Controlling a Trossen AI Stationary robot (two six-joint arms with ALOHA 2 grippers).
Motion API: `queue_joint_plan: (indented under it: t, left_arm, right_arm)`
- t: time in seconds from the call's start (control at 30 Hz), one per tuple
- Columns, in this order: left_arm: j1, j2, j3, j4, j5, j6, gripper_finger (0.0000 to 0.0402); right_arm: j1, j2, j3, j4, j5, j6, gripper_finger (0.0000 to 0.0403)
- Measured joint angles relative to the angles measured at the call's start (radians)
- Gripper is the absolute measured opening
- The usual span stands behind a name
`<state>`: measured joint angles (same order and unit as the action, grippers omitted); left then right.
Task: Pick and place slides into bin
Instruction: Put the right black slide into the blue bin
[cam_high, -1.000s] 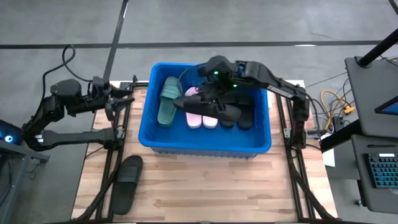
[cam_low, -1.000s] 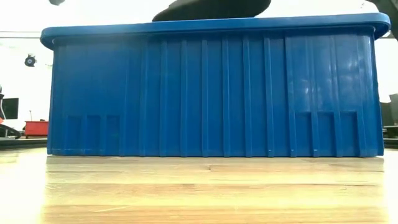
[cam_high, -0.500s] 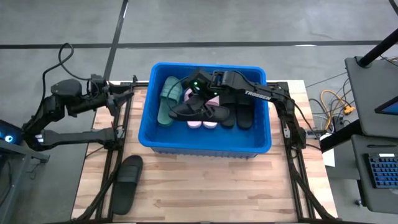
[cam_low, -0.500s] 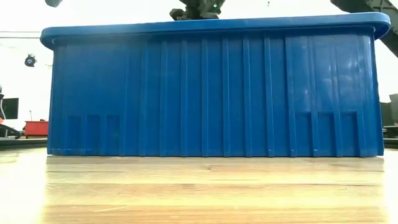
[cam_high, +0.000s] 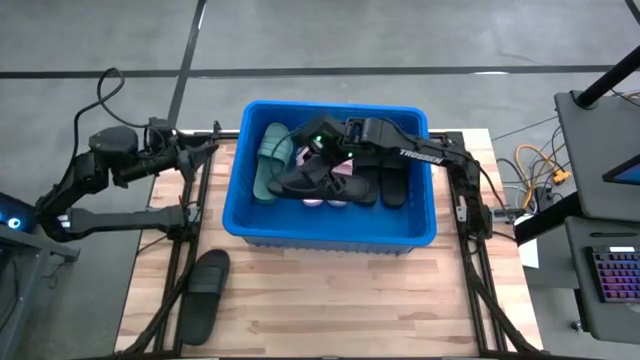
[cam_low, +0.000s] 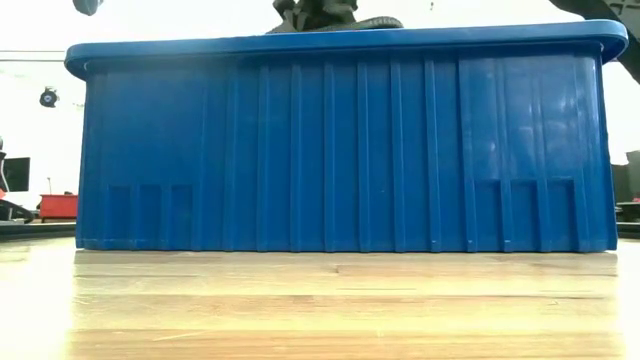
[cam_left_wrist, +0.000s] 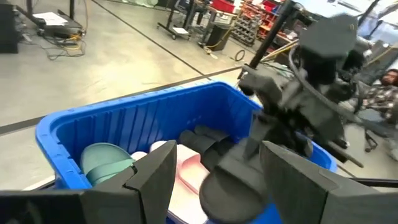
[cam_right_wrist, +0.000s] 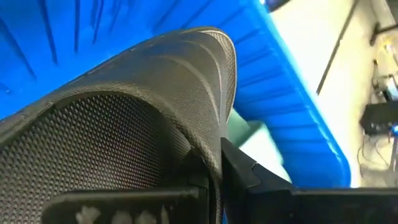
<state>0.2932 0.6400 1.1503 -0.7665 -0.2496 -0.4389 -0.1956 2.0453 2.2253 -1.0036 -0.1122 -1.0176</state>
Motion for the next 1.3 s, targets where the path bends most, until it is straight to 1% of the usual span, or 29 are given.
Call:
queue_joint_plan:
  t: [0.1,0.27,0.43,0.5,0.57,0.63,0.8,1.0,1.17,1.3]
  left_arm:
    - [0.0,0.009,0.0,0.001,-0.015,0.0,0.0215]
    - [0.0,0.017,0.0,0.001,-0.015,0.0,0.0215]
    - [0.0,0.018,0.0,0.001,-0.015,0.0,0.0215]
    - [0.0,0.018,0.0,0.002,-0.014,-0.001,0.0215]
    - [0.0,0.018,0.0,0.004,-0.014,-0.001,0.0215]
    - [0.0,0.018,0.0,0.004,-0.015,-0.001,0.0215]
    - [0.0,0.026,0.0,0.003,-0.018,-0.002,0.0215]
    - [0.0,0.031,0.0,0.003,-0.018,-0.002,0.0215]
    - [0.0,0.036,0.0,0.003,-0.018,-0.002,0.0215]
    - [0.0,0.04,0.0,0.003,-0.018,-0.003,0.0215]
  right_arm:
    - [0.006,0.003,-0.061,0.046,-0.002,-0.028,0.0009]
    - [0.01,0.001,-0.196,0.205,0.001,-0.077,0.0009]
    - [0.025,-0.001,-0.287,0.332,0.0,-0.15,0.0009]
    - [0.031,-0.002,-0.319,0.378,-0.004,-0.152,0.0009]
    - [0.037,-0.002,-0.349,0.401,-0.033,-0.148,0.0009]
    - [0.045,-0.002,-0.39,0.468,-0.06,-0.142,0.0009]
    - [0.056,0.0,-0.488,0.648,-0.063,-0.136,0.0009]
    - [0.053,0.001,-0.575,0.767,-0.062,-0.134,0.0009]
    - [0.054,0.001,-0.665,0.91,-0.063,-0.149,0.0009]
    - [0.054,0.011,-0.708,0.964,-0.072,-0.143,0.0009]
